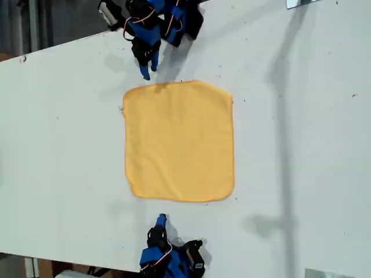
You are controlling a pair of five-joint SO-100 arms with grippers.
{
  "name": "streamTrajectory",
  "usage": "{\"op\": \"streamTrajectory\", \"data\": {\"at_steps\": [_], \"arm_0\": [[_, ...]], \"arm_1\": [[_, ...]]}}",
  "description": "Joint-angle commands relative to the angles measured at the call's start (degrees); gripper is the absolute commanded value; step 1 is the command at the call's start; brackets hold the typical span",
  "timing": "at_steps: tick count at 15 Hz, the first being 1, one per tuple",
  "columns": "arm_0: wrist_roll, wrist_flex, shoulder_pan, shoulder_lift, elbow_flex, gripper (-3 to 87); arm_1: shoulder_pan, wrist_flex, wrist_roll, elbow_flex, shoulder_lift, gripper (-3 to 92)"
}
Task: Grasp corners of a square towel and fold twice.
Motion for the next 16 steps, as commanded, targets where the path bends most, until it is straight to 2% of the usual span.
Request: {"op": "streamTrajectory", "data": {"at_steps": [1,5,6,7,8,10,12,13,16], "arm_0": [[-8.35,1.05,-6.33,0.62,-3.69,15.3],[-7.91,2.11,-5.89,0.62,-4.48,13.7],[-8.00,2.11,-5.89,0.62,-4.48,13.2],[-8.09,2.11,-5.98,0.62,-4.39,13.4],[-8.09,1.93,-6.06,0.62,-4.22,15.1],[-7.56,0.00,-5.36,0.62,-3.25,20.2],[-6.86,-1.76,-5.36,0.62,-2.55,20.0],[-7.56,-1.67,-5.36,0.62,-2.46,19.7],[-7.82,-1.76,-5.36,0.62,-2.29,19.7]], "arm_1": [[-22.59,-2.90,-10.99,-0.09,-1.05,33.9],[-21.97,-3.43,-10.99,1.23,-1.05,35.3],[-22.06,-3.43,-11.07,1.23,-1.05,29.4],[-22.15,-3.43,-10.90,1.32,-1.05,28.7],[-22.24,-3.43,-11.16,1.32,-1.05,34.0],[-25.58,-7.82,-13.36,-1.32,-6.33,36.8],[-28.83,-7.82,-13.80,-18.63,-38.14,38.1],[-33.93,-8.17,-13.97,-27.60,-54.84,38.7],[-45.97,-7.47,-10.46,-42.89,-83.41,39.5]]}}
